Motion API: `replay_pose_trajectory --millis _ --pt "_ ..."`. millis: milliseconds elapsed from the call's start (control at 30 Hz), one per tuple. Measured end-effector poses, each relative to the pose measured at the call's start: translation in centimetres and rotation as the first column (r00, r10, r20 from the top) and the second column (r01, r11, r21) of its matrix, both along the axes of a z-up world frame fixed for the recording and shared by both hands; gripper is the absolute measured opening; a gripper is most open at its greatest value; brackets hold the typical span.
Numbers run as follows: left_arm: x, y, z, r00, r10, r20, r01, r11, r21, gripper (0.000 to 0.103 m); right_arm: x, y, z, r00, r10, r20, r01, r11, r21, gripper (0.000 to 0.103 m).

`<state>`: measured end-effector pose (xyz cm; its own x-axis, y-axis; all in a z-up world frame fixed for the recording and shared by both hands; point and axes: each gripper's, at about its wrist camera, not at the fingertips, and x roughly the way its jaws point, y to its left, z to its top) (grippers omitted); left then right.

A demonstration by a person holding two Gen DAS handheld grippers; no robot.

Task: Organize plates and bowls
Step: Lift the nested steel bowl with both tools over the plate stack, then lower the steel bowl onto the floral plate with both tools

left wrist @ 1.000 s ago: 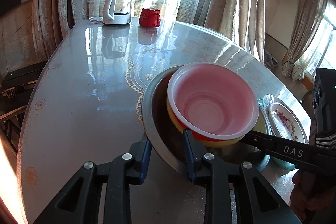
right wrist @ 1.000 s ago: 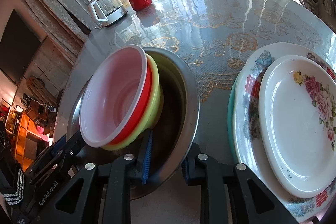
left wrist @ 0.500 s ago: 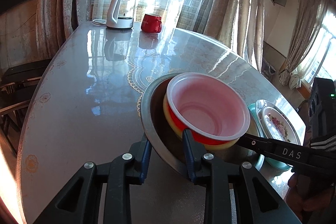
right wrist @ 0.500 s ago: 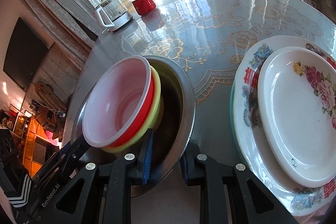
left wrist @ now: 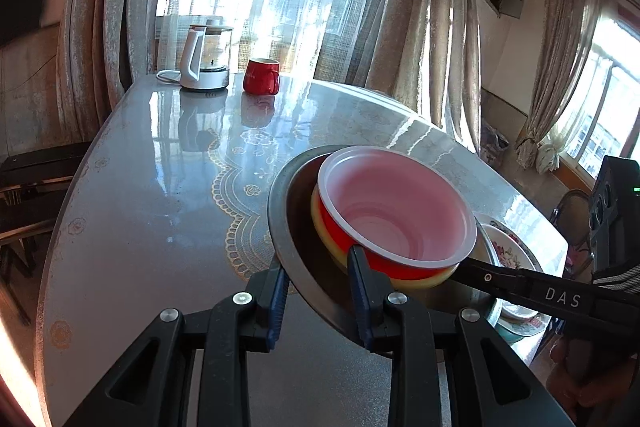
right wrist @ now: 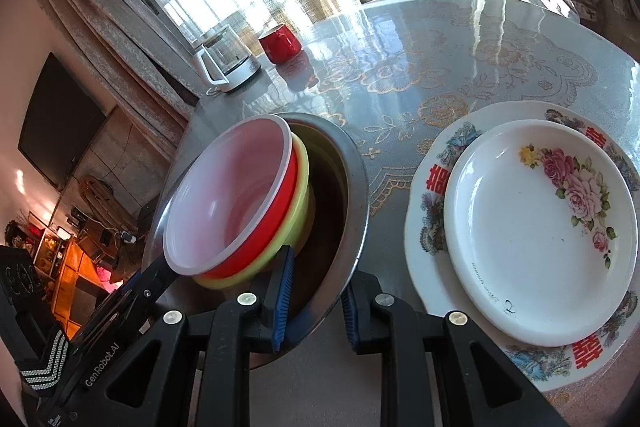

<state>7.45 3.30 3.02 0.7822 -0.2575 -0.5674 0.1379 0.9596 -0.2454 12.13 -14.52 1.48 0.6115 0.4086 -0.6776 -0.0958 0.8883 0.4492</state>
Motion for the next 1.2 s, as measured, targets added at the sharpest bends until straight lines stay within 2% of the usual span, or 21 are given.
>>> replay_pose_trajectory --millis 400,800,1200 --pt "0.7 -3.9 2.7 0.995 -0.081 0.056 0.081 0.997 -0.003 0.029 -2.0 -4.1 2.6 0.994 -0.083 0.076 0.082 0.996 0.021 0.022" --pt "1.0 -9.2 4.7 0.978 -0.186 0.097 0.185 0.983 0.021 0.029 -3.8 -9.0 3.8 0.976 -0.187 0.113 0.183 0.982 0.045 0.022" --pt "1.7 -14.6 4.7 0.952 -0.292 0.093 0.291 0.957 0.022 0.029 -6.3 -13.9 4.4 0.944 -0.306 0.123 0.302 0.952 0.052 0.022"
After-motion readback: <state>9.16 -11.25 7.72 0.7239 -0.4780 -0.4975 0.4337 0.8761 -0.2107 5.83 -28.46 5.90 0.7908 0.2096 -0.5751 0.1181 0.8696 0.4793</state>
